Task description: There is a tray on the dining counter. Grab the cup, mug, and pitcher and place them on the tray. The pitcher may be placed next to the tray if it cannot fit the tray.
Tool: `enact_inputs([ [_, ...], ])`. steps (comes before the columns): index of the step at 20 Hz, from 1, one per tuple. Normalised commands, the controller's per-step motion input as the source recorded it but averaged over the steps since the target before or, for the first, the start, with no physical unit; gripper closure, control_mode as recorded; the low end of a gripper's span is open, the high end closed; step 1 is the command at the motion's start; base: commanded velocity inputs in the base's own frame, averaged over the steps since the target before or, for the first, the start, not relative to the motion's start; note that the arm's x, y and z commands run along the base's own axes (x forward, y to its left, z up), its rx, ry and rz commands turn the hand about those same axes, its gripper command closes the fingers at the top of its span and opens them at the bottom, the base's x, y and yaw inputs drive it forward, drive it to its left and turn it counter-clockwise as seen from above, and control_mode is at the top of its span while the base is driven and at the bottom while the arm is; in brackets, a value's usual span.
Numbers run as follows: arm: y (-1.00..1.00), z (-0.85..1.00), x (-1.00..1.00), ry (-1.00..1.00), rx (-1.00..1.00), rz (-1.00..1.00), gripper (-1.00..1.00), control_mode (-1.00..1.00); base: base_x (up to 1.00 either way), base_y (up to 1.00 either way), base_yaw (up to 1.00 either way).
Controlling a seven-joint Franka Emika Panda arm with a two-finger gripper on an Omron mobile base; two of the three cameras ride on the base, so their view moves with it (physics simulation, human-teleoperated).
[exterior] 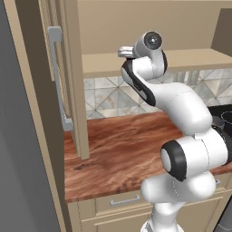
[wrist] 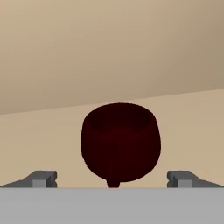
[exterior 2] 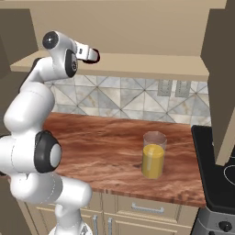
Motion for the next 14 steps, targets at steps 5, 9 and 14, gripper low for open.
enact_inputs([
  [5, 0.0, 0.0, 0.07, 0.0, 0.0, 0.0, -1.0, -1.0, 0.0, 0.0, 0.0],
  [9, 0.0, 0.0, 0.05, 0.0, 0.0, 0.0, -1.0, -1.0, 0.0, 0.0, 0.0],
  [14, 0.0, 0.0, 0.05, 0.0, 0.0, 0.0, -1.0, -1.0, 0.0, 0.0, 0.0],
])
